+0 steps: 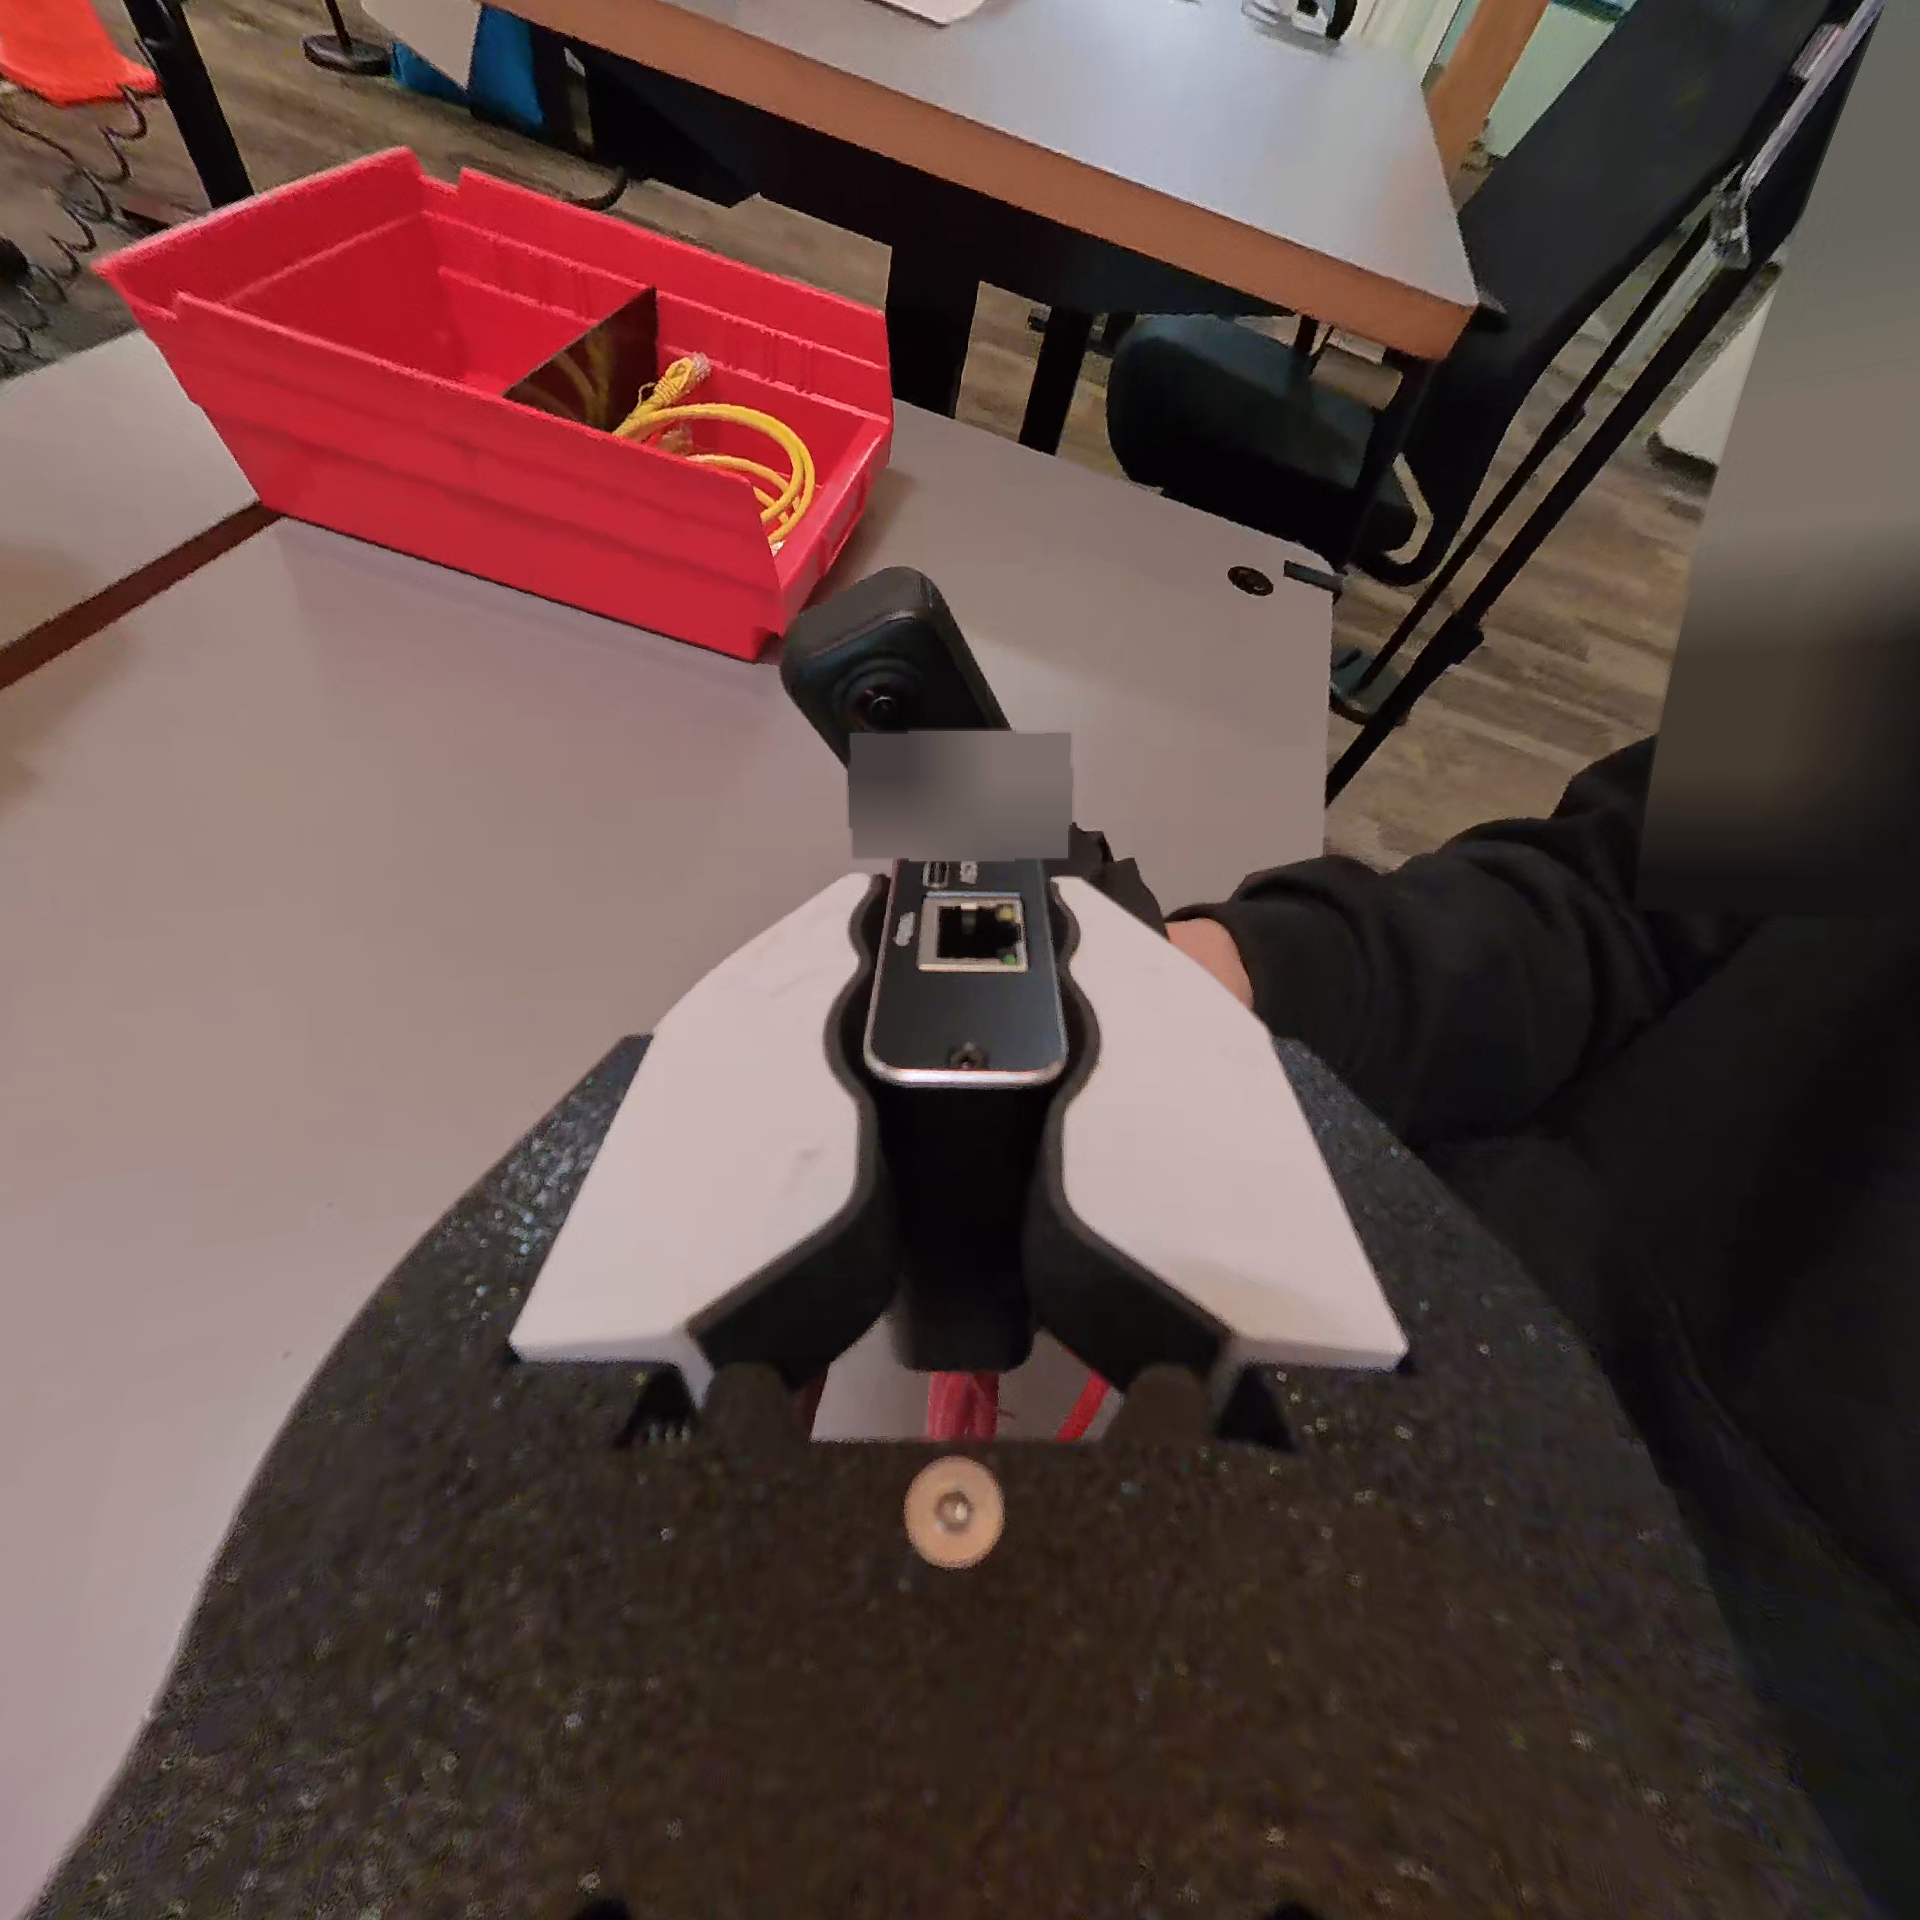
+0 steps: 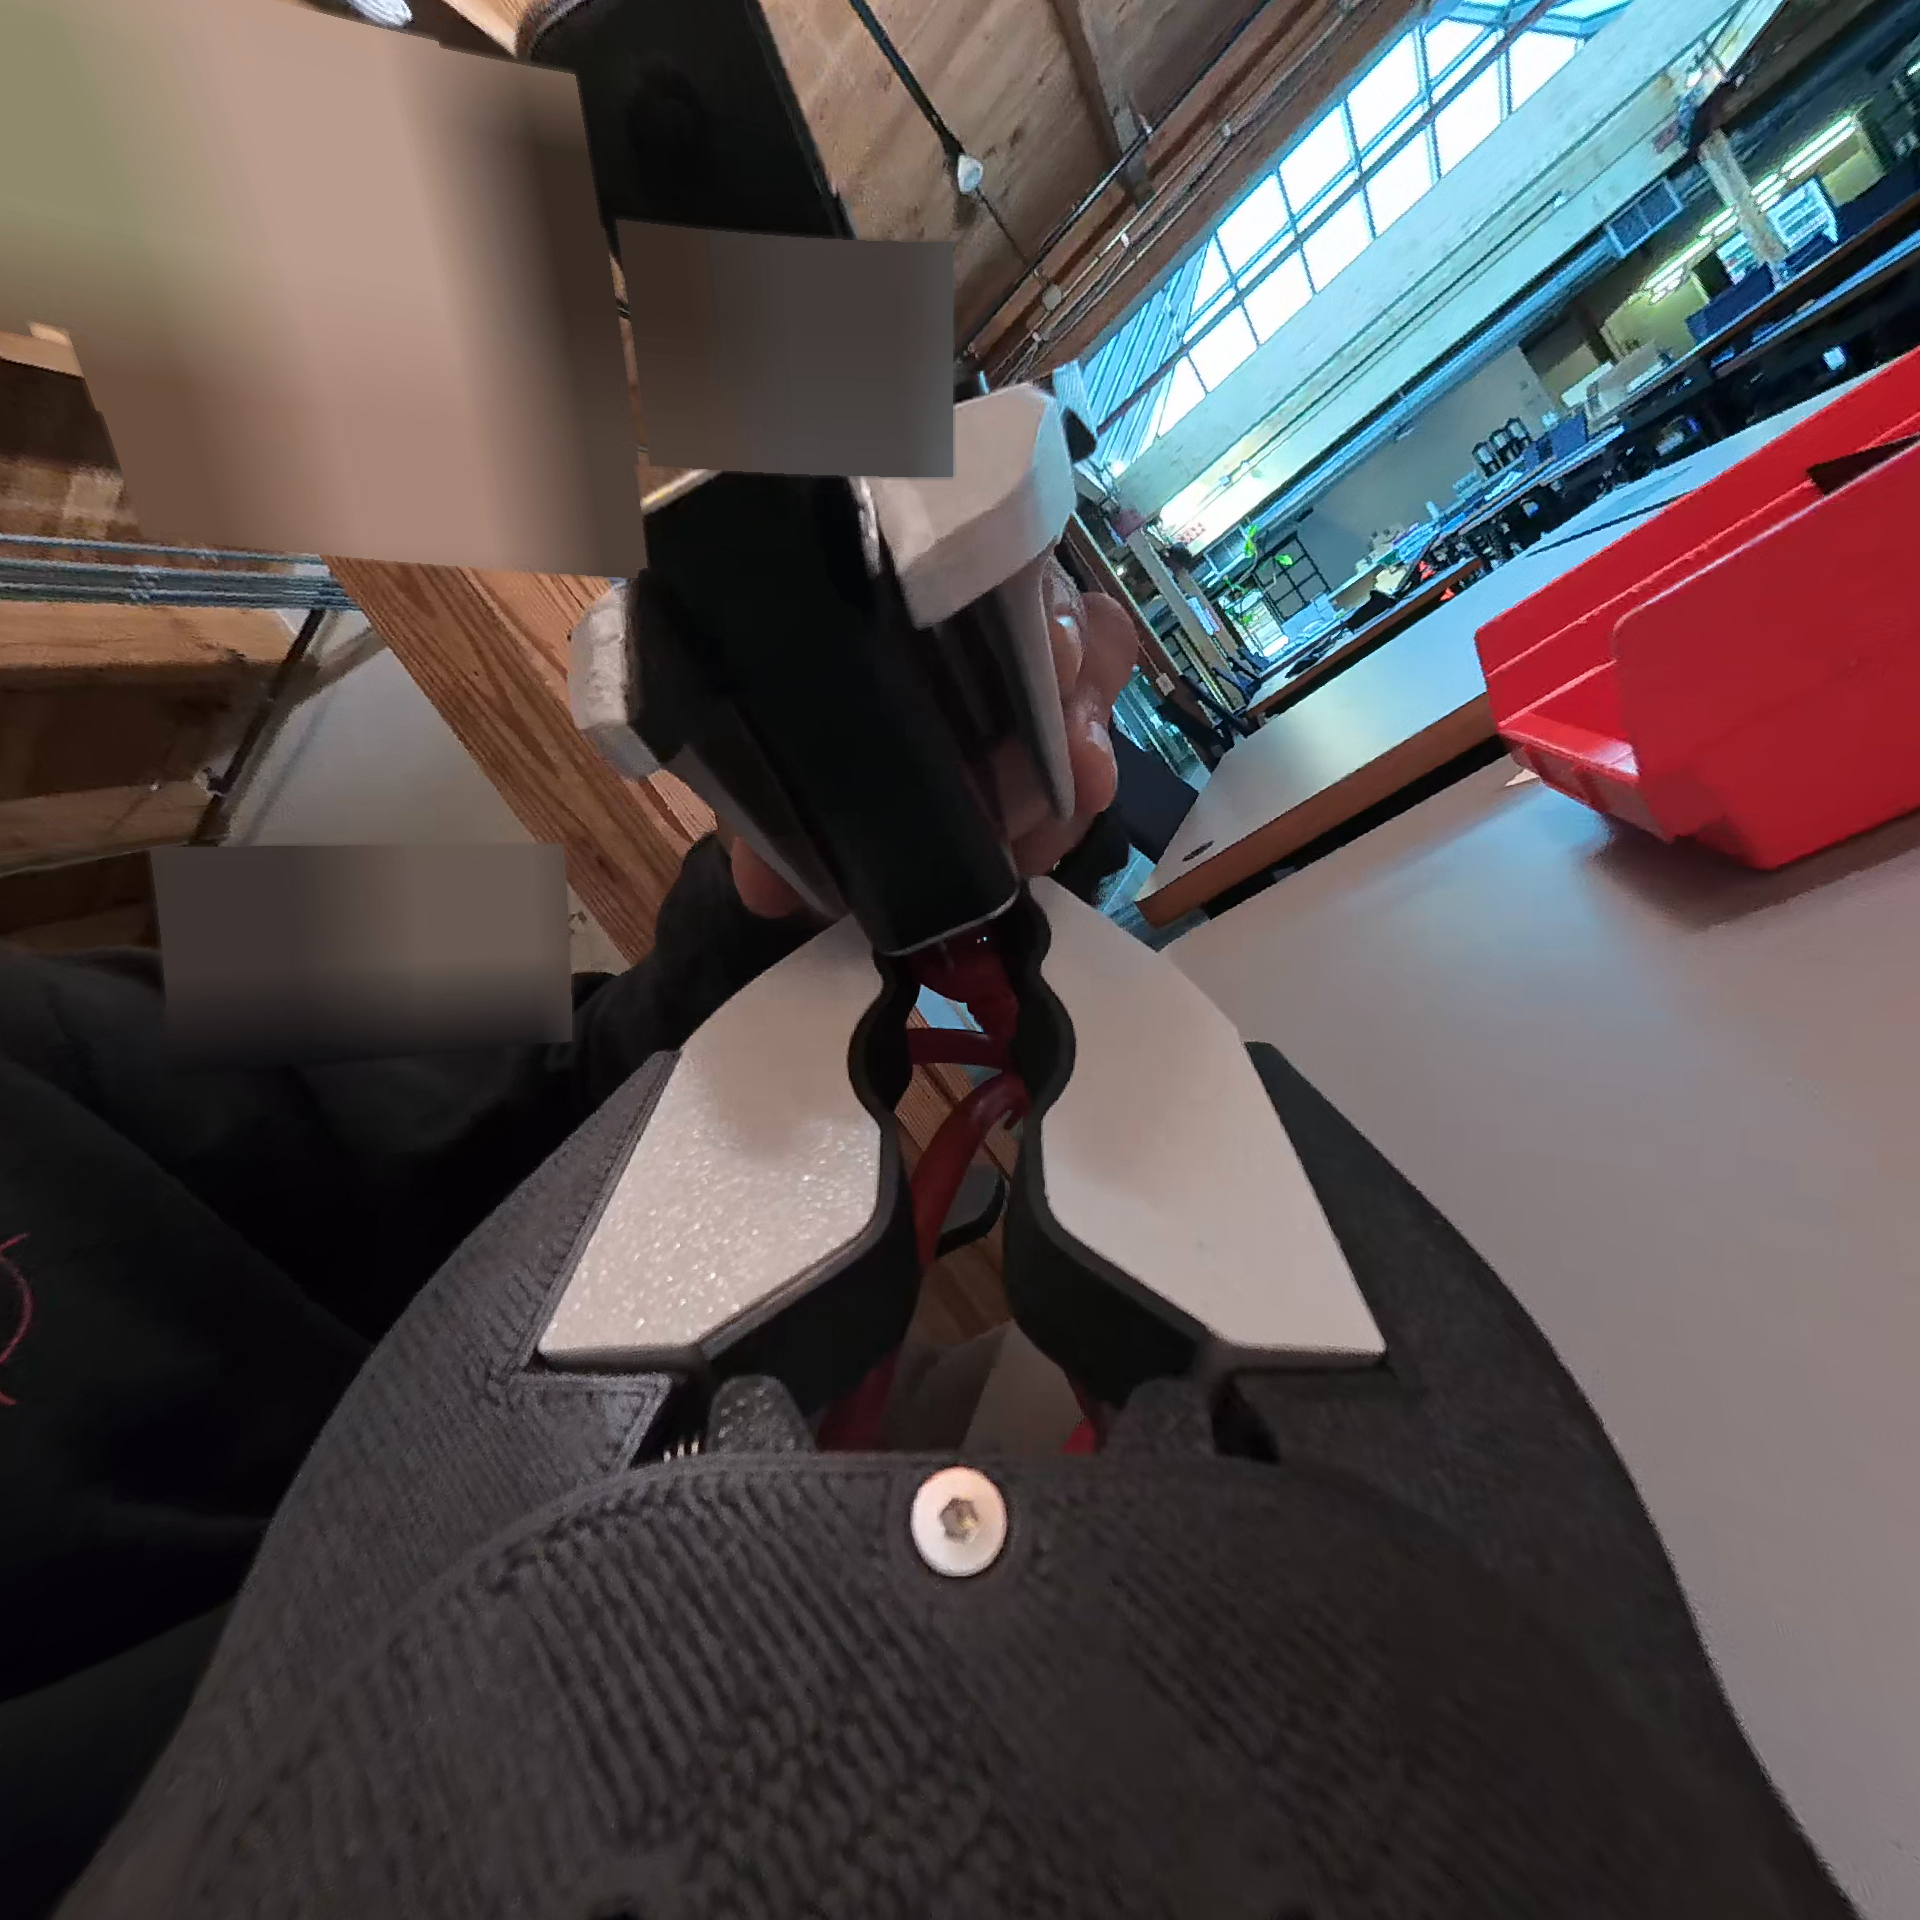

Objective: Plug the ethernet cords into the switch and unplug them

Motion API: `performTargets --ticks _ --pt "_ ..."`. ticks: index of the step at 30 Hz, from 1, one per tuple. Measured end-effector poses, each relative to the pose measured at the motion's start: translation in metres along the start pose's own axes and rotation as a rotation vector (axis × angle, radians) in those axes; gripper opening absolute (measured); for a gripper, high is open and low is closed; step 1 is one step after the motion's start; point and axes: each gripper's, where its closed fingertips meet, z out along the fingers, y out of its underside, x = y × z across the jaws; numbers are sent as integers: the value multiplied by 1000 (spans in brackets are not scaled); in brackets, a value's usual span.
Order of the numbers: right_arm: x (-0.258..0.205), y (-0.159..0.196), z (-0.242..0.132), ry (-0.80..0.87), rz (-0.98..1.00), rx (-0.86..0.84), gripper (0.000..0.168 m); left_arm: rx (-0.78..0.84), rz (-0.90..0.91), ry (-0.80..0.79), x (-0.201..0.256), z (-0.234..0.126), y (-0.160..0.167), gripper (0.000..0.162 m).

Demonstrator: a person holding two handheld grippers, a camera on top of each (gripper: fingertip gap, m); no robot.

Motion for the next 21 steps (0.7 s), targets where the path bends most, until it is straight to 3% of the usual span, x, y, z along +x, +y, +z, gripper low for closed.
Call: performTargets --ticks 8,14,21 --pt "-2 -8 -3 1 -12 29 19 38 -72 -22 -3 1 -9 27" --pt "-11 -13 -3 -25 -38 39 19 -42 85 -38 5 3 -14 28" --pt "-11 -17 -7 6 -69 29 19 13 -116 0 2 4 -21 27"
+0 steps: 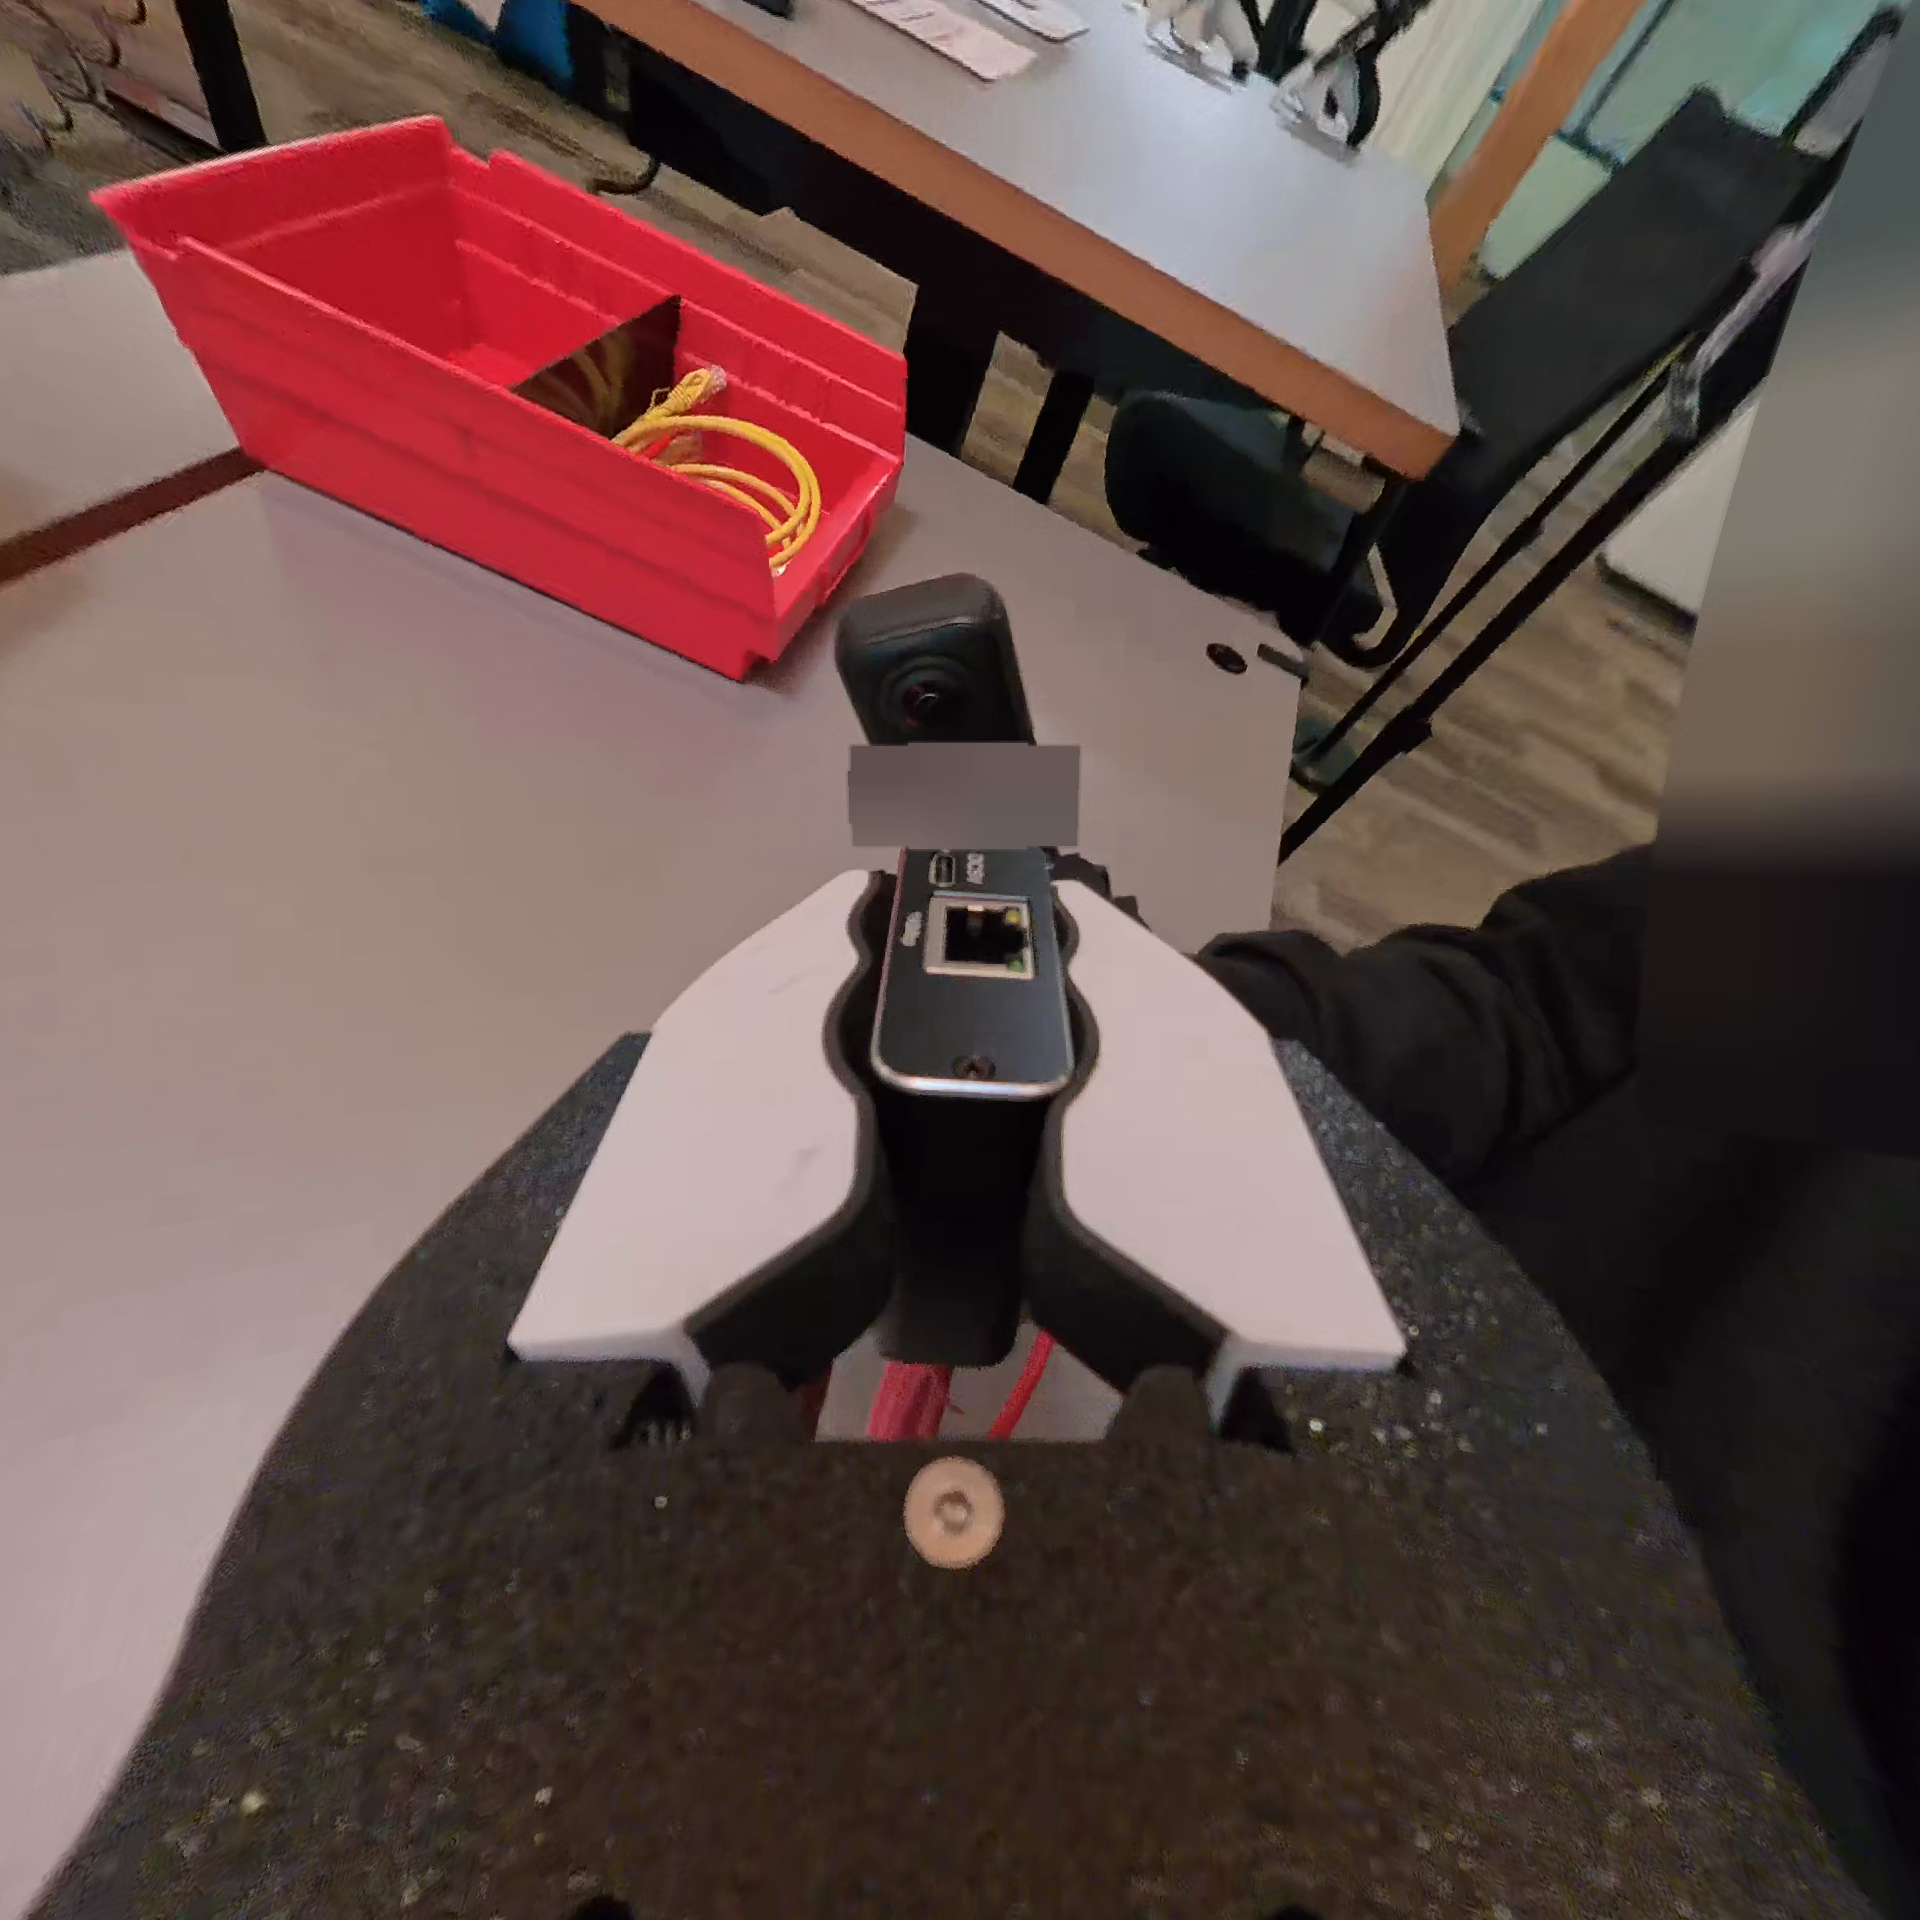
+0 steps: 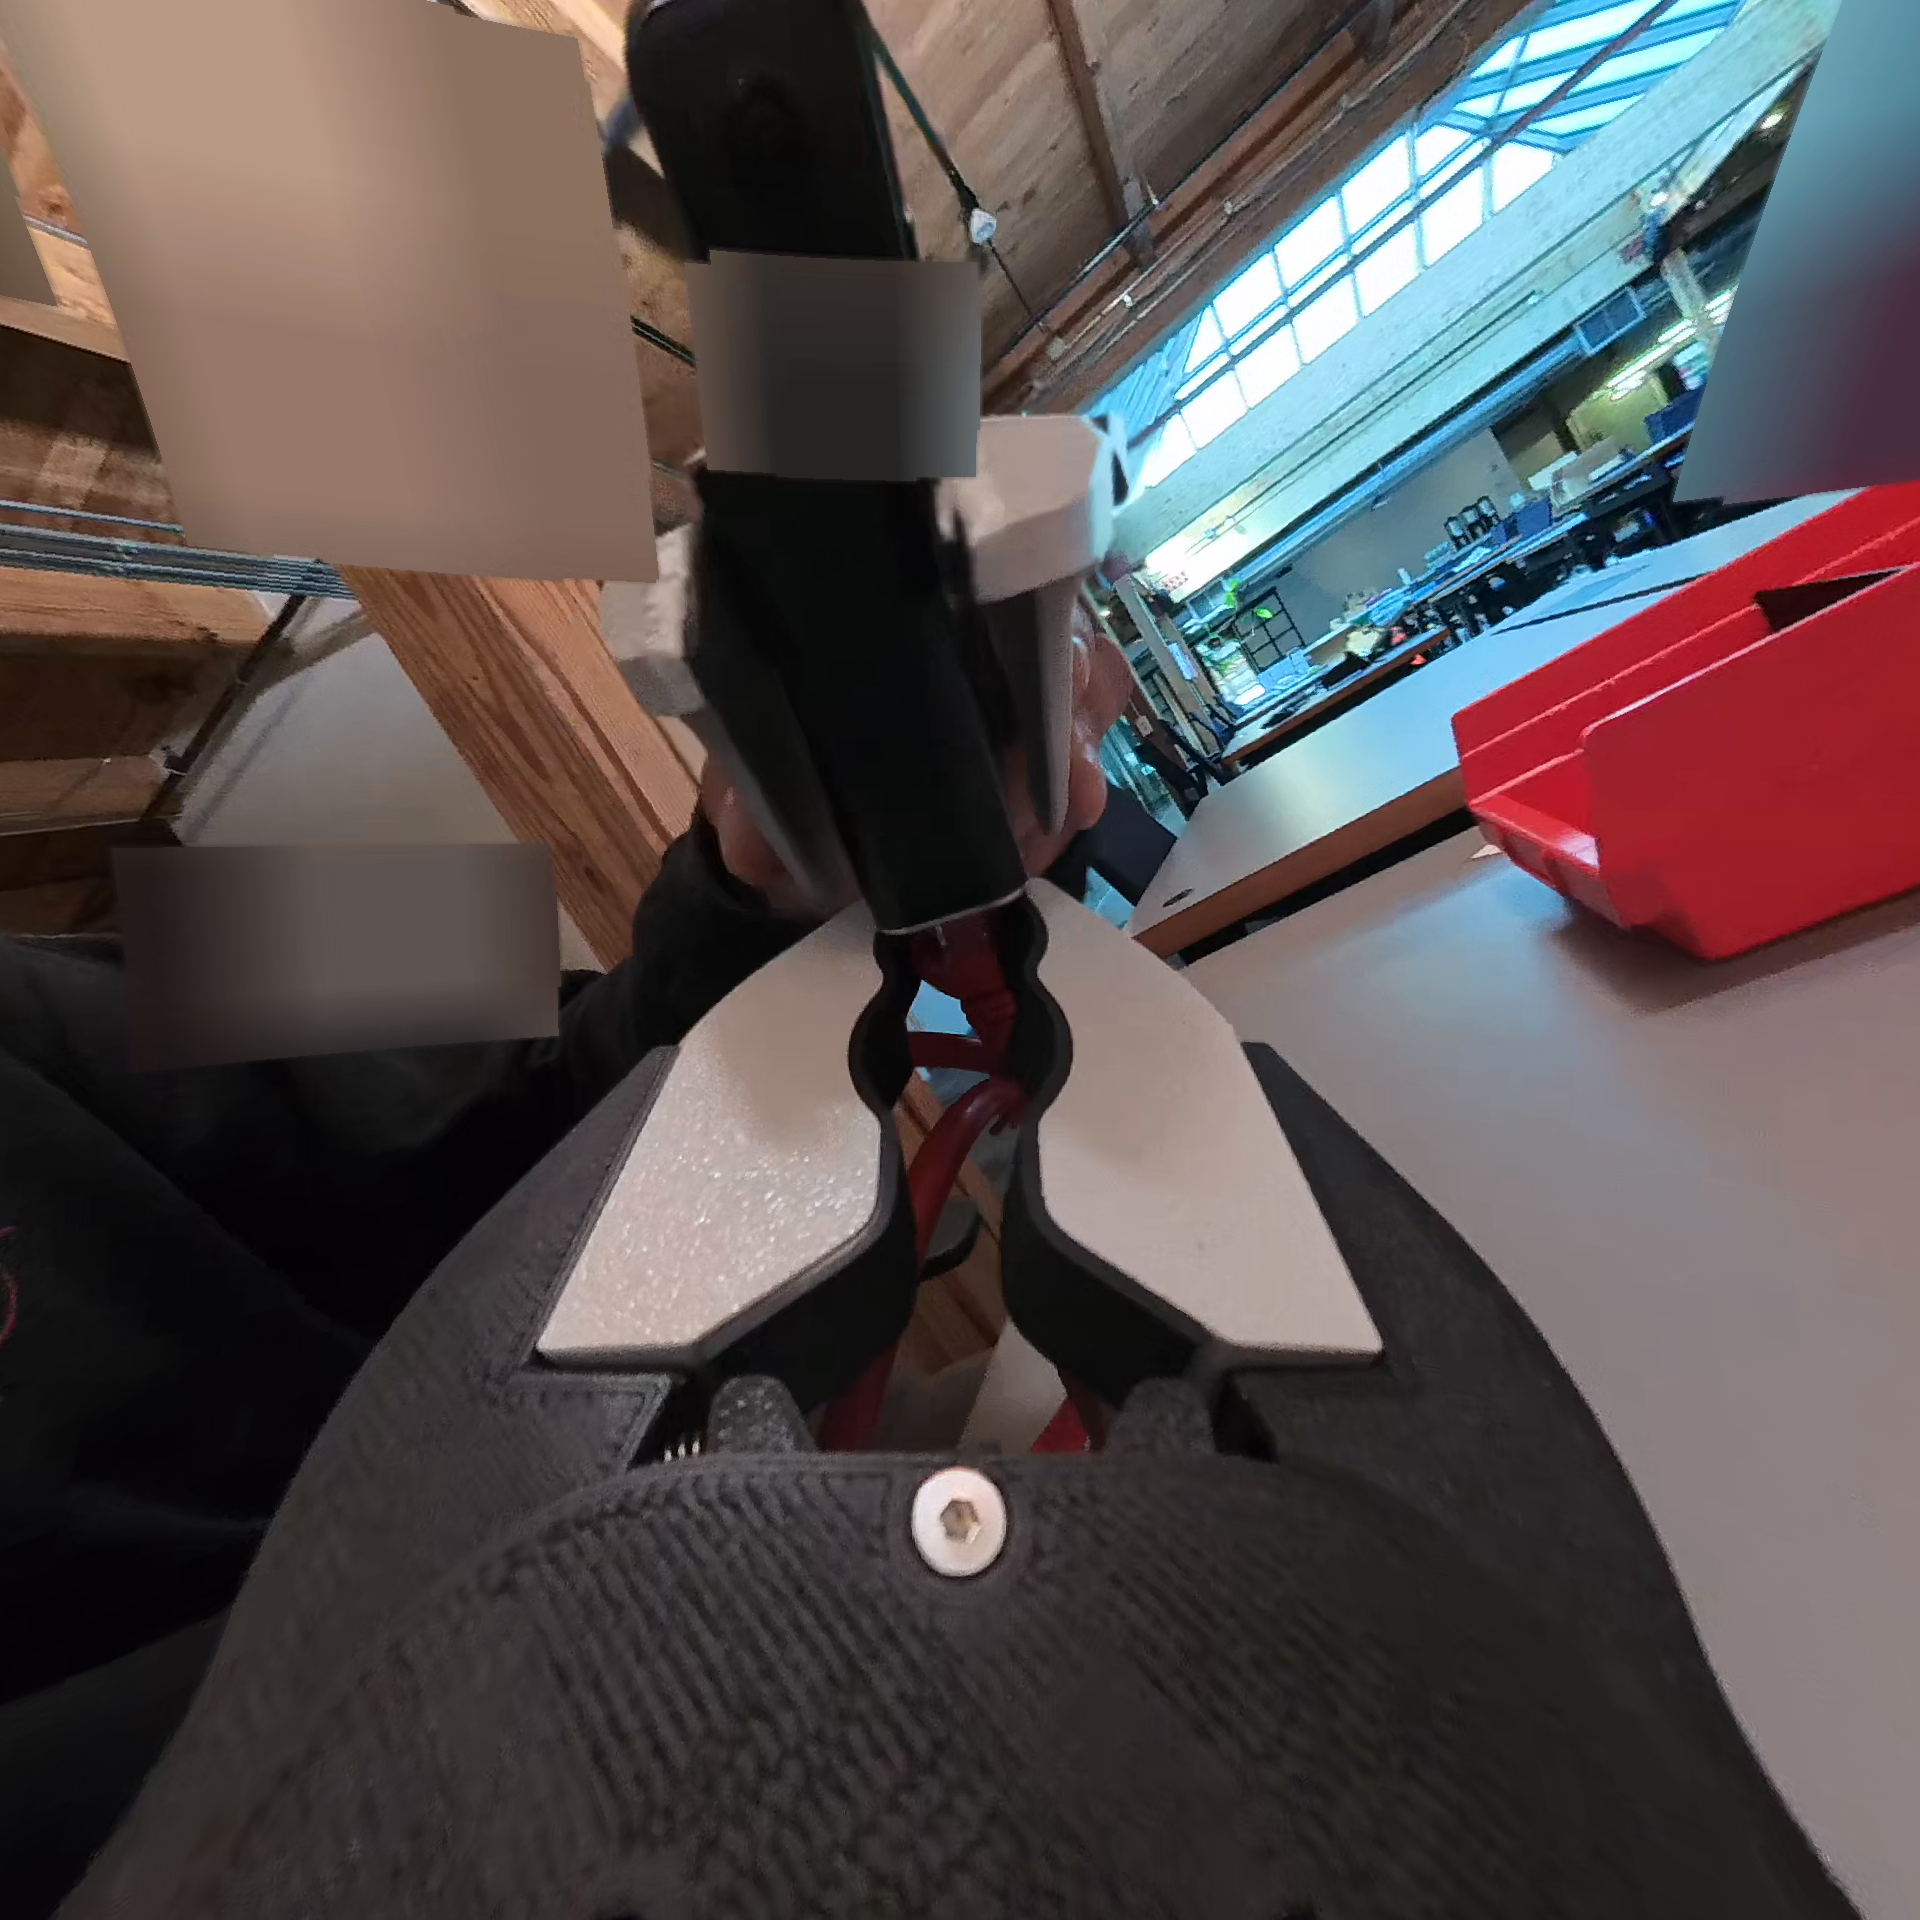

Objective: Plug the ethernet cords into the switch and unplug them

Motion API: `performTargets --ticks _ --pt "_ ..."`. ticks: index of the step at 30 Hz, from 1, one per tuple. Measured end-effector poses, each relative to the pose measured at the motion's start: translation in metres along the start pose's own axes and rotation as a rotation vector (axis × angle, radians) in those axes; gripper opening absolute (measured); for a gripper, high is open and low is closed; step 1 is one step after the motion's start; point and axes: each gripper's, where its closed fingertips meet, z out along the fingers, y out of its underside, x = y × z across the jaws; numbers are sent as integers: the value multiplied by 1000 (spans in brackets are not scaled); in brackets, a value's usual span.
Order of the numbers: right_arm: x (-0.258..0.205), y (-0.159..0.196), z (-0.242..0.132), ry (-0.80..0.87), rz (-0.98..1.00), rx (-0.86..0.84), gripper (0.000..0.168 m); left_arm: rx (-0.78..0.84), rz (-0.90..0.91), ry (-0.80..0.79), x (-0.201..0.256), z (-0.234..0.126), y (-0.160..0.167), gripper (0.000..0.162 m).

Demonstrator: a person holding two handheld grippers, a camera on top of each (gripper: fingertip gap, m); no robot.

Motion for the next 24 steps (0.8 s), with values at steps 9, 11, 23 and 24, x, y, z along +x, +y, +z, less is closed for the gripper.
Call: performTargets --ticks 9,11,23,24 --pt "-4 -3 1 67 -124 -88 16 -86 32 -15 3 -1 1 28" --pt "-4 -5 -1 90 -156 -109 17 -103 20 -38 1 0 0 27" --pt "-12 -51 -41 114 -236 56 39 28 -136 91 13 2 -25 27" --pt "-16 -56 -40 86 -225 99 38 44 -156 98 12 1 -28 27"
